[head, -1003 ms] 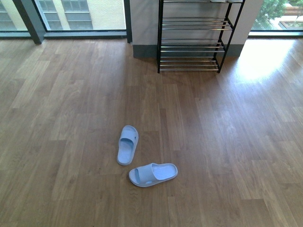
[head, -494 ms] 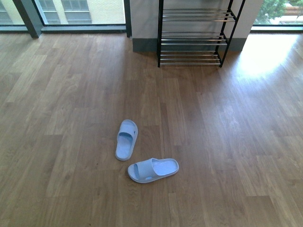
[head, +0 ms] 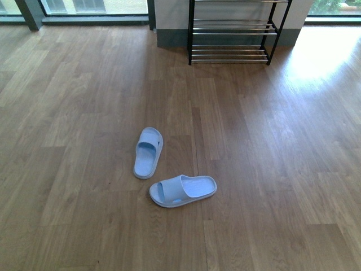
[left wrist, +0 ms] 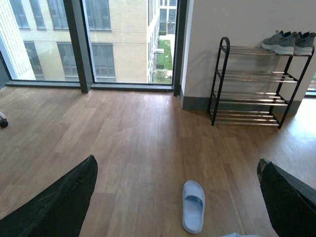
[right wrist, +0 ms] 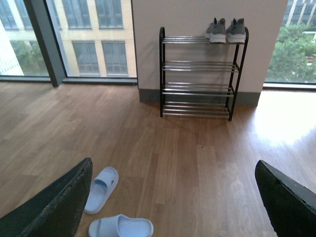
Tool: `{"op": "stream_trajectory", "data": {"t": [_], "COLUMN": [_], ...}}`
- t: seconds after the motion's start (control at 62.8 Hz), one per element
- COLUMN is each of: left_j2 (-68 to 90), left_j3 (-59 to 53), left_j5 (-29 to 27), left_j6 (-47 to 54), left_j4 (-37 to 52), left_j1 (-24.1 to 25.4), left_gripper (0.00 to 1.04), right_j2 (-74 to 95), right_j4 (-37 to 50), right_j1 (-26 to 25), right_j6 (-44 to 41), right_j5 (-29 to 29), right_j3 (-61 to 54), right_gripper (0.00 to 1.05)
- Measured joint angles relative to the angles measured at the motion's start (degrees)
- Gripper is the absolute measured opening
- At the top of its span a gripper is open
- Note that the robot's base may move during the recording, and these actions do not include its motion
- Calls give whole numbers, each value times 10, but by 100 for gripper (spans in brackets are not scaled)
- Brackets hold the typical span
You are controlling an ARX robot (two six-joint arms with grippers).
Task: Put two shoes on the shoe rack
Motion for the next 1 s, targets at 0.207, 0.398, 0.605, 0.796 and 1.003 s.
{"op": "stream_trajectory", "data": {"t": [0.207, 0.398, 0.605, 0.796, 1.003], "left_j2": [0, 0, 0, 0, 0], "left_j3": [0, 0, 0, 0, 0], "left_j5": [0, 0, 0, 0, 0], "left_j6": [0, 0, 0, 0, 0], "left_j4": [0, 0, 0, 0, 0], "left_j1": [0, 0, 0, 0, 0], "left_gripper": [95, 95, 95, 95, 95], "right_j2": [0, 0, 0, 0, 0], "right_j4": [0, 0, 0, 0, 0], "right_j1": [0, 0, 0, 0, 0], "right_j6": [0, 0, 0, 0, 0], "right_j5": [0, 0, 0, 0, 0], "right_j3": [0, 0, 0, 0, 0], "right_gripper": [95, 95, 95, 95, 95]}}
